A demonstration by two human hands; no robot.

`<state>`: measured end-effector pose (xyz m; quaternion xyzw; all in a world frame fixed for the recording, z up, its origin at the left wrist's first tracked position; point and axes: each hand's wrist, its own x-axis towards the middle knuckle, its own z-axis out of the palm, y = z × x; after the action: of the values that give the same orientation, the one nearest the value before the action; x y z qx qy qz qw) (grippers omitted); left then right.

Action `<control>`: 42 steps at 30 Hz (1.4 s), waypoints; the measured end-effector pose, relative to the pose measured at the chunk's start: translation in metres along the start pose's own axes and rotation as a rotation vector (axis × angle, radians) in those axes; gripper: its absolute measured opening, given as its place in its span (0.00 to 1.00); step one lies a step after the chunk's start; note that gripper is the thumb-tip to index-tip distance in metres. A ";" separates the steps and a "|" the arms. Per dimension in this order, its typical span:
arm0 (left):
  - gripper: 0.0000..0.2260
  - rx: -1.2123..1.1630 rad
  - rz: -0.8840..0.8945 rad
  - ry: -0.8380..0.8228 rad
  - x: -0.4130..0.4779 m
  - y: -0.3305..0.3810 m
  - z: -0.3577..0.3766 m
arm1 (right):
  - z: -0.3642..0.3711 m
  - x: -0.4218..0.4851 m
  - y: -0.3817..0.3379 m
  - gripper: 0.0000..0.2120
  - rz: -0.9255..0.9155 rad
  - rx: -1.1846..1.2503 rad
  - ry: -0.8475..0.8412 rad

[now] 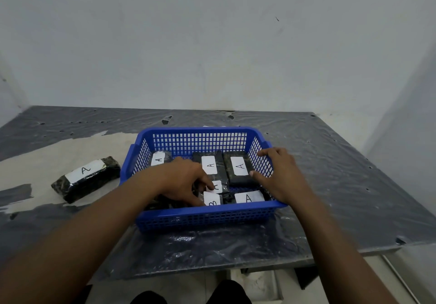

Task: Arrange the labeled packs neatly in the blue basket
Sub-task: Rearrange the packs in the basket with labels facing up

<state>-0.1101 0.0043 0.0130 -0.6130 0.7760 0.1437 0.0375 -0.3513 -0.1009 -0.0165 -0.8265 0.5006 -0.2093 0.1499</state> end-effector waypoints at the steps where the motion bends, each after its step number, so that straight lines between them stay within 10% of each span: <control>1: 0.23 -0.036 0.004 -0.007 -0.001 -0.002 -0.001 | 0.000 0.000 0.000 0.30 0.002 -0.003 -0.001; 24: 0.17 0.046 -0.145 0.369 -0.016 -0.024 0.014 | 0.010 -0.005 -0.029 0.26 0.108 -0.235 0.050; 42: 0.25 0.017 -0.262 0.288 -0.031 -0.034 0.019 | 0.009 0.000 -0.024 0.41 0.116 -0.207 0.025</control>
<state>-0.0721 0.0319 -0.0039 -0.7227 0.6881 0.0417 -0.0504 -0.3284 -0.0892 -0.0133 -0.8045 0.5684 -0.1580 0.0695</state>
